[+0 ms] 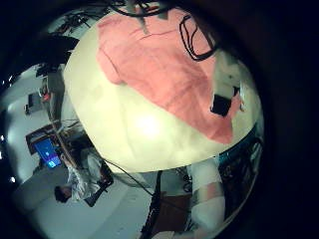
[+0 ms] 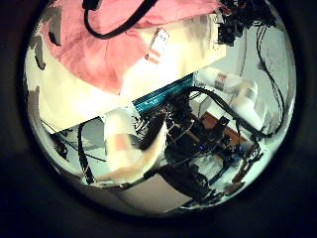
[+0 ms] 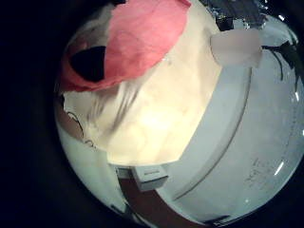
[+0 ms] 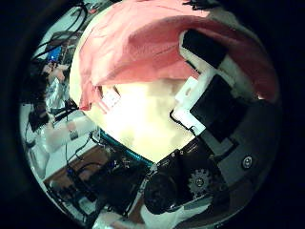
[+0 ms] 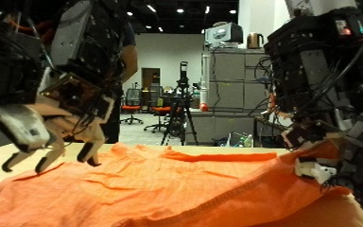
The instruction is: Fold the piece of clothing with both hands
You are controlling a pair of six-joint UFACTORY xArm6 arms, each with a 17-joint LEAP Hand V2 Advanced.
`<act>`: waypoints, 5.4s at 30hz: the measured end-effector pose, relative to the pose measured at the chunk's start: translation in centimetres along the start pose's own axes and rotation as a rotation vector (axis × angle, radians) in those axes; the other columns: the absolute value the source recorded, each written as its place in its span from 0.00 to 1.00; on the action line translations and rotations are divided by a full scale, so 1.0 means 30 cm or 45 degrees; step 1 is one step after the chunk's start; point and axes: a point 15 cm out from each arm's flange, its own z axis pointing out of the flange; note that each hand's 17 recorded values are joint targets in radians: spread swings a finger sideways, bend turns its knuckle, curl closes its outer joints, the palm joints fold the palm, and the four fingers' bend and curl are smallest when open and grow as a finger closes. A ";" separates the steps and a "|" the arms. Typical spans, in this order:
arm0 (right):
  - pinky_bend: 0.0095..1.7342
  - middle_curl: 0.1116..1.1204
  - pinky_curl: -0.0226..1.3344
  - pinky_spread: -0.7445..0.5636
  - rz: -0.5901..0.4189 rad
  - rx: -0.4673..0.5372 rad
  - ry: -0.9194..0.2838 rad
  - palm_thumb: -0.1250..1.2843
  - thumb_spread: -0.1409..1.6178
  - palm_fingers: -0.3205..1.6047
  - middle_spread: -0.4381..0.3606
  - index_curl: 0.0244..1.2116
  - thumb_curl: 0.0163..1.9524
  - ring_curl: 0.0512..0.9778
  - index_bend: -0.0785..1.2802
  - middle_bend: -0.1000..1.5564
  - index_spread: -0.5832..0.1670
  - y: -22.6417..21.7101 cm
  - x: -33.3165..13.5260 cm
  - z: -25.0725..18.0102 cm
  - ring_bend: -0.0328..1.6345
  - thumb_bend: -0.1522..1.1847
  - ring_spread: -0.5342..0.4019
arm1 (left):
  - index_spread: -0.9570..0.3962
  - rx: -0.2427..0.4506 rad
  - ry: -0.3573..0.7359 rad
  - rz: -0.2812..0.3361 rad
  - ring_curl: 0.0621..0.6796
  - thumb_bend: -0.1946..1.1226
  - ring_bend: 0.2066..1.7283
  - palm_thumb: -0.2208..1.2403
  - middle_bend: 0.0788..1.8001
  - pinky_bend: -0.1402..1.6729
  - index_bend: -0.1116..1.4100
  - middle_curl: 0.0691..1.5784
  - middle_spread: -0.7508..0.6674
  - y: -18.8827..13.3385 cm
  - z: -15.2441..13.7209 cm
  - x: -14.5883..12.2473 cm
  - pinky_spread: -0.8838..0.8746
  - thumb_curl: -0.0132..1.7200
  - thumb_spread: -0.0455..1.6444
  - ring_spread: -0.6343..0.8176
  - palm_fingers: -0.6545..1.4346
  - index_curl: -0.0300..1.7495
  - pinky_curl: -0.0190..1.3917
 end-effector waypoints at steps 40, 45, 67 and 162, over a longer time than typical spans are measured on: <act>0.62 0.72 0.84 0.36 0.018 -0.012 -0.042 0.89 0.77 0.72 0.35 0.86 0.36 0.80 0.73 0.81 0.32 -0.001 -0.013 -0.009 0.80 0.11 0.32 | 0.76 -0.119 -0.331 0.011 0.28 0.13 0.34 0.29 0.30 0.42 0.15 0.27 0.44 -0.099 0.295 0.020 0.40 0.20 0.51 0.43 0.57 0.19 0.24; 0.62 0.72 0.84 0.36 0.016 -0.020 -0.043 0.89 0.77 0.72 0.35 0.86 0.37 0.80 0.73 0.81 0.32 0.002 -0.013 -0.008 0.79 0.11 0.32 | 0.68 -0.117 -0.378 0.008 0.35 0.21 0.42 0.47 0.37 0.53 0.18 0.32 0.34 -0.116 0.282 0.003 0.26 0.22 0.57 0.26 0.68 0.19 0.28; 0.61 0.71 0.86 0.35 0.024 -0.024 -0.046 0.88 0.77 0.73 0.35 0.87 0.37 0.80 0.73 0.81 0.32 0.017 0.001 -0.007 0.79 0.11 0.32 | 0.29 0.017 -0.313 0.004 0.51 0.32 0.48 0.65 0.52 0.65 0.39 0.35 0.15 -0.111 0.050 -0.056 0.09 0.41 0.79 0.04 0.91 0.33 0.33; 0.17 0.26 0.36 0.82 0.214 0.199 -0.187 0.57 0.71 0.22 0.60 0.31 0.18 0.27 0.18 0.23 0.29 -0.194 0.238 -0.550 0.26 0.10 0.74 | 0.72 0.203 0.010 -0.149 0.26 0.12 0.11 0.26 0.05 0.28 0.16 0.10 0.84 -0.434 -0.598 -0.407 0.88 0.20 0.54 0.85 0.25 0.17 0.20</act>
